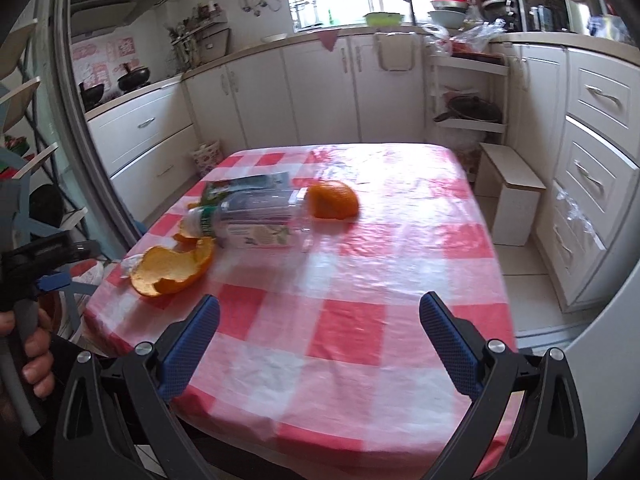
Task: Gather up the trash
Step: 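Bring both empty tools back over the table, then lower the open left gripper around the white tissue while the right approaches an orange peel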
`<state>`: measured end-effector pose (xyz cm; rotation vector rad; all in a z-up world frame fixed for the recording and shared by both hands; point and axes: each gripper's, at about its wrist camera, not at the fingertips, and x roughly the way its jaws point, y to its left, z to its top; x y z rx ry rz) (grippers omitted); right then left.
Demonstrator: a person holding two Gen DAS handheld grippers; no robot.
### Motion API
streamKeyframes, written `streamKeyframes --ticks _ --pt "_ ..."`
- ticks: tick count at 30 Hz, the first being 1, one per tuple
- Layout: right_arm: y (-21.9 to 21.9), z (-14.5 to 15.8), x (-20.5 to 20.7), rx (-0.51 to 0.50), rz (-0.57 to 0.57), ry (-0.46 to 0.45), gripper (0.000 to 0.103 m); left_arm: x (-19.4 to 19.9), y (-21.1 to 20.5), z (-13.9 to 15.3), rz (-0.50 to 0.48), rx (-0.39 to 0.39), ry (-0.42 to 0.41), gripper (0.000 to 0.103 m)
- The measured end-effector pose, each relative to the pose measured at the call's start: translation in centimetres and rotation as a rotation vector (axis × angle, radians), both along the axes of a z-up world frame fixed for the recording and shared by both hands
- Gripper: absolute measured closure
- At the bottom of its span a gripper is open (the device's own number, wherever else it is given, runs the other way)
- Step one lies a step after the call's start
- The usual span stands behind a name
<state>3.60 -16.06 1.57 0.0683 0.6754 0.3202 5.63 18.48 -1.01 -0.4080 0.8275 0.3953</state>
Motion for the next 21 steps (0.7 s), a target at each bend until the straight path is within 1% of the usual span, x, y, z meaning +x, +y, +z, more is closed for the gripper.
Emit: streamKeyframes --ticks 2,5,11,15,21 --pt "1.5 0.0 0.3 -0.006 0.025 0.005 0.008 1.0 -0.2 -0.6 -0.019 0.008 0.024 0.011" --pt "4.1 -0.1 0.7 -0.023 0.075 0.011 0.007 2.0 -0.2 -1.2 -0.016 0.007 0.040 0.011" --pt "7.3 -0.8 1.3 -0.043 0.141 0.037 0.007 2.7 0.9 -2.0 0.026 -0.048 0.049 0.011" --pt "8.3 -1.5 2.6 -0.009 0.154 0.080 0.007 2.7 0.9 -2.2 0.024 -0.042 0.050 0.011" --pt "9.8 -2.9 5.4 0.096 0.155 0.175 0.007 2.9 0.8 -2.2 0.016 -0.035 0.050 0.011"
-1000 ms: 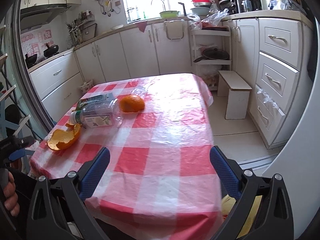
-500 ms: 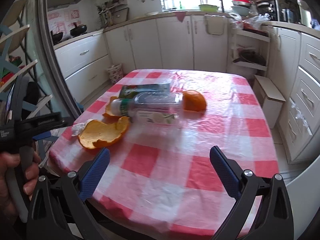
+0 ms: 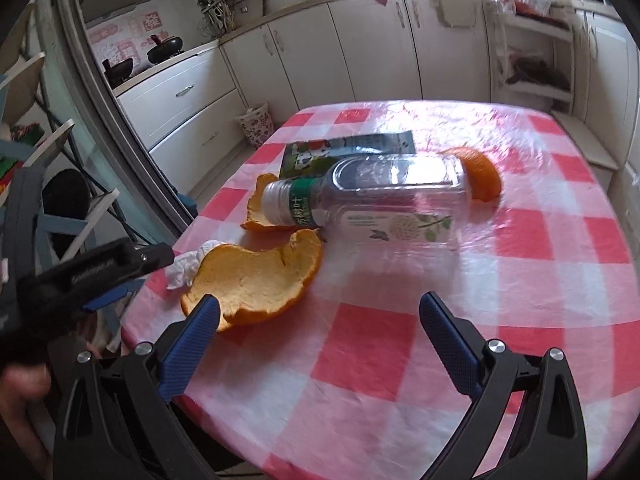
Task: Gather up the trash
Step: 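Lower the open left gripper around the white tissue while the right approaches an orange peel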
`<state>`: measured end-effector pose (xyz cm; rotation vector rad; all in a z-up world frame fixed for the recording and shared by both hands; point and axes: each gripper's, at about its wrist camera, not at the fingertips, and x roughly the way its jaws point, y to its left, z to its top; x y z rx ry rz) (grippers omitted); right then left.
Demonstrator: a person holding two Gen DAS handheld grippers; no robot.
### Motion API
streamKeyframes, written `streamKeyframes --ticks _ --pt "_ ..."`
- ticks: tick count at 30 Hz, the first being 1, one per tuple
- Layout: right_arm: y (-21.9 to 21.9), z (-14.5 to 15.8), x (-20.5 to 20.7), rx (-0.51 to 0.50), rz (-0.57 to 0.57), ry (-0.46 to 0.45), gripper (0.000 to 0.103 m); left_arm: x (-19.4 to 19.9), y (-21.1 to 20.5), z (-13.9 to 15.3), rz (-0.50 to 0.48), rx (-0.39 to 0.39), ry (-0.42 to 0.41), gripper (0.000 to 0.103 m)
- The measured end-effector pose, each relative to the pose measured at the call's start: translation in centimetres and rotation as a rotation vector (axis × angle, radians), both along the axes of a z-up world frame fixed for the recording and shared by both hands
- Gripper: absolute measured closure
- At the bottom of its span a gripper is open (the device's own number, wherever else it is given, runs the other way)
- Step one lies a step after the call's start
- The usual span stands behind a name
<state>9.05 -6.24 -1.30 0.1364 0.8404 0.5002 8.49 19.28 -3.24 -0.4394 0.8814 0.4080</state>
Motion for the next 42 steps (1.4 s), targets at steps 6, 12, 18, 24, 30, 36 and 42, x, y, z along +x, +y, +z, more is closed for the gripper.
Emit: streamKeyframes --ticks 6,12,18,24,30,36,42 --pt "2.5 -1.2 1.1 0.003 0.055 0.044 0.008 0.3 0.4 -0.4 0.001 -0.005 0.012 0.011" --pt "3.2 -2.2 1.9 0.012 0.091 0.068 0.029 0.6 0.6 -0.7 0.003 -0.012 0.019 0.011" --pt "2.1 -2.5 2.5 0.047 0.103 0.102 0.082 1.1 0.6 -1.5 0.000 -0.015 0.045 0.011" --pt "-0.9 -1.9 1.8 0.056 0.078 0.104 0.094 1.5 0.3 -2.0 -0.009 -0.001 0.056 0.011" --pt "-3.8 -1.4 1.5 0.086 0.049 0.120 0.091 2.6 -0.6 -2.3 -0.030 0.046 0.058 0.011" --pt "-2.9 -1.3 1.6 0.155 0.054 0.114 0.051 3.3 -2.0 -2.3 -0.118 0.074 0.042 0.053" --pt "2.2 -2.5 1.2 0.043 0.146 0.090 0.082 2.9 -2.0 -2.4 -0.175 0.002 0.017 0.087"
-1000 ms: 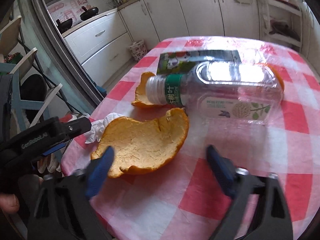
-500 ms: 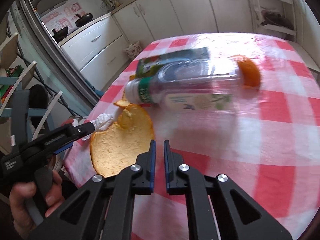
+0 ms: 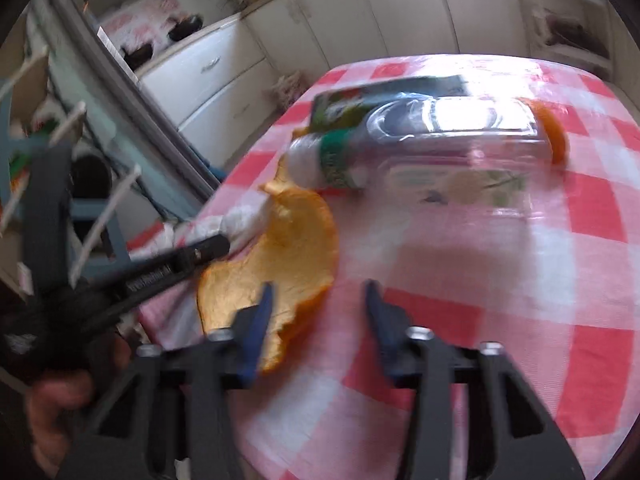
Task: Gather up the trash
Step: 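Lower the open left gripper around the white tissue while the right approaches an orange peel, then close the left gripper on the tissue while the right gripper closes on the peel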
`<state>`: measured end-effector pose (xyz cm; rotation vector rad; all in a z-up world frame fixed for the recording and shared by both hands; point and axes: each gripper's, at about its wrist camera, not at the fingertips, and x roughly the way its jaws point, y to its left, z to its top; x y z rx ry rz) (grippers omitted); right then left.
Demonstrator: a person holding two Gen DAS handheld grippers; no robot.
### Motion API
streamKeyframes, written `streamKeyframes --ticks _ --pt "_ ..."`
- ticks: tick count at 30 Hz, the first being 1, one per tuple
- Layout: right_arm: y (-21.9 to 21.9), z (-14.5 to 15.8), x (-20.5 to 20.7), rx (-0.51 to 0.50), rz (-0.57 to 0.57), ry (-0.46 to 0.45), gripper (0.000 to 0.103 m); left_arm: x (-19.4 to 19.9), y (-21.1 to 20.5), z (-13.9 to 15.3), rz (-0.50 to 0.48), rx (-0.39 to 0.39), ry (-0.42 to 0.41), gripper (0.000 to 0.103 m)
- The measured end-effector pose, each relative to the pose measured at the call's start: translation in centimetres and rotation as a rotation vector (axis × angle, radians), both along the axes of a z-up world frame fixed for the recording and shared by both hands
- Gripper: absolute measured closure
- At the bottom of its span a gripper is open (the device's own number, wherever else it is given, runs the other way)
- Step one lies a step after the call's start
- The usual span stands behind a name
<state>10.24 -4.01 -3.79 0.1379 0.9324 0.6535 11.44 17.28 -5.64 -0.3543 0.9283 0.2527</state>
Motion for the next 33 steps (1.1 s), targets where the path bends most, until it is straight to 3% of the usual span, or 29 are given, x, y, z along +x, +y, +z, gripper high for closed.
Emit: streamKeyframes --ticks 2,5,15,21,24,26,28,33 --pt "0.4 0.1 -0.2 -0.018 0.019 -0.005 0.094 0.0 -0.2 -0.1 -0.022 -0.026 -0.003 0.090" --pt "-0.5 0.7 -0.6 -0.043 0.010 -0.036 0.096 -0.1 -0.7 -0.2 -0.067 -0.092 -0.008 0.091" --pt "-9.7 1.4 -1.9 -0.098 -0.151 -0.012 0.097 -0.9 -6.0 0.0 -0.284 -0.131 -0.024 0.091" --pt "-13.0 1.1 -3.2 -0.129 -0.214 0.008 0.096 -1.7 -9.6 0.1 -0.386 -0.134 -0.018 0.091" --pt "-13.7 0.9 -3.6 -0.131 -0.227 0.022 0.091 -1.8 -10.5 -0.1 -0.389 -0.127 0.000 0.086" --pt "-14.2 0.8 -3.8 -0.122 -0.231 0.029 0.075 -1.7 -10.6 -0.4 -0.381 -0.120 0.006 0.071" --pt "-14.3 0.5 -4.0 -0.120 -0.226 0.030 0.067 -1.8 -11.1 -0.4 -0.376 -0.098 0.003 0.063" --pt "-14.4 0.3 -4.2 -0.107 -0.229 0.027 0.063 -1.6 -11.8 -0.3 -0.374 -0.066 0.001 0.057"
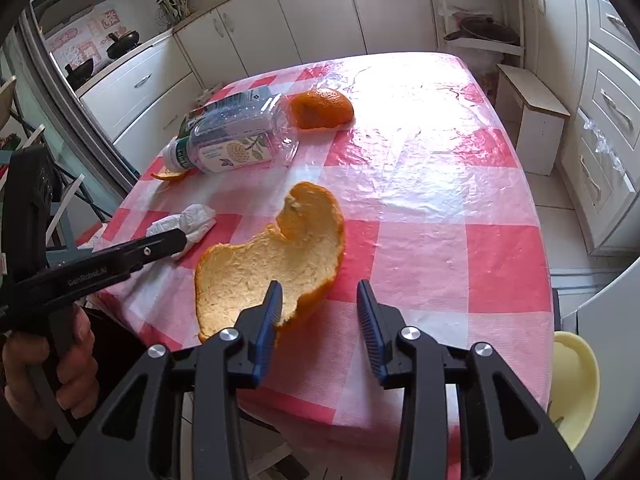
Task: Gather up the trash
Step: 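Close the left gripper on the tissue while the right gripper closes on the peel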
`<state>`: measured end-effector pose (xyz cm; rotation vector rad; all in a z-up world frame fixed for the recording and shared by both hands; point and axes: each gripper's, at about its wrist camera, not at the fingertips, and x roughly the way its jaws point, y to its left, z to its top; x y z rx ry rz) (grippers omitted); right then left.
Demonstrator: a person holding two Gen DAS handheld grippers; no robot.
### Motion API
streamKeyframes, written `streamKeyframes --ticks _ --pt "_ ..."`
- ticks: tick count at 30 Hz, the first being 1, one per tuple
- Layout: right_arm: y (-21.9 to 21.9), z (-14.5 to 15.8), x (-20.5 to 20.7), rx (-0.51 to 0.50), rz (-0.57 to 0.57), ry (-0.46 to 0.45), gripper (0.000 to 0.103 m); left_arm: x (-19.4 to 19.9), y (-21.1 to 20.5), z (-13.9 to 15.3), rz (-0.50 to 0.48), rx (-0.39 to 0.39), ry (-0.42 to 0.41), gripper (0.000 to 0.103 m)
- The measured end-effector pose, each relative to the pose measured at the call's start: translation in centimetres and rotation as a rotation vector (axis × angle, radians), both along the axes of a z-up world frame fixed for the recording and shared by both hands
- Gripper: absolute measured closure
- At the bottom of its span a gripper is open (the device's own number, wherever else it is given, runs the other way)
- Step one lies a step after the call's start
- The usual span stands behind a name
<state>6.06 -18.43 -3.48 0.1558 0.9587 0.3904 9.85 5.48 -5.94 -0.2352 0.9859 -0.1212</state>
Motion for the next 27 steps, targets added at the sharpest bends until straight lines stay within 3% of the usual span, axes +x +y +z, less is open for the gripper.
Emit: streamKeyframes --ticks 4,6,10,13,18,23,27 --pt "0.3 0.0 -0.1 0.018 -0.014 0.005 0.063 -0.3 -0.3 0.0 0.002 0.029 -0.019 0.057" --pt "0.6 0.0 -0.3 0.014 -0.014 0.004 0.078 -0.3 -0.4 0.0 -0.003 0.043 -0.032 0.058" --pt "0.9 0.1 -1.2 -0.010 -0.020 0.000 0.090 -0.5 -0.2 -0.1 -0.001 0.046 -0.046 0.080" --pt "0.5 0.3 -1.8 -0.018 -0.038 -0.008 0.091 -0.9 0.2 -0.3 -0.014 -0.018 -0.038 0.087" --pt "-0.1 0.6 -2.8 -0.036 -0.054 -0.012 0.093 -2.0 0.2 -0.1 -0.027 -0.062 -0.046 0.088" --pt "0.3 1.1 -3.9 -0.089 -0.043 -0.037 0.095 -2.5 -0.8 -0.2 -0.060 -0.042 -0.054 0.090" --pt "-0.5 0.4 -4.2 -0.074 -0.062 -0.025 0.095 -3.2 -1.1 0.6 -0.063 -0.016 -0.092 0.090"
